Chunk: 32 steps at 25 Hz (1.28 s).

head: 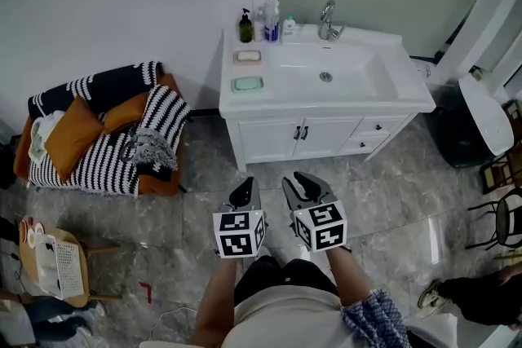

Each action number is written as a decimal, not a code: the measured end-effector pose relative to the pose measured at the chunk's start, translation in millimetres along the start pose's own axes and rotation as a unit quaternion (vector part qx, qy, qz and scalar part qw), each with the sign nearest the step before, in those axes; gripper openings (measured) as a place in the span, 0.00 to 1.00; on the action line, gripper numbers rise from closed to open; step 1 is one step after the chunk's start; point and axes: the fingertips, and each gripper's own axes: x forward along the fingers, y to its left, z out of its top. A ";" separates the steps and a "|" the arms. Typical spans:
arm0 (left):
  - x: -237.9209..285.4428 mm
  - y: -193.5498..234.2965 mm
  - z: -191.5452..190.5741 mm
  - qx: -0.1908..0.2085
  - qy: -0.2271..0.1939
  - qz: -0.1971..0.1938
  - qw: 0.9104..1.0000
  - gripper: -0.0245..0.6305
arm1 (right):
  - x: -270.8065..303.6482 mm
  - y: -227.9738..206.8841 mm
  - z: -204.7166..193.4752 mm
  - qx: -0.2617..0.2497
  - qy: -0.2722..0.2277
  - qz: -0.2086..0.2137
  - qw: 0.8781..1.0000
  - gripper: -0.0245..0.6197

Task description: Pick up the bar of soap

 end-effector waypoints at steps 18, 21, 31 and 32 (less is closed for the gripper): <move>16.0 33.9 18.8 0.008 -0.006 -0.001 1.000 0.05 | 39.8 5.5 33.1 -0.006 -0.039 -0.005 0.999 0.21; 21.7 33.9 21.0 0.013 -0.006 -0.003 1.000 0.05 | 44.7 -2.2 31.3 0.008 -0.036 -0.007 0.999 0.21; 50.7 43.8 25.4 0.003 0.004 0.007 1.000 0.05 | 75.9 -19.1 46.9 -0.008 -0.035 0.010 0.999 0.21; 55.2 44.0 26.5 0.002 0.004 0.008 1.000 0.05 | 79.3 -22.3 46.1 -0.010 -0.032 0.011 0.999 0.21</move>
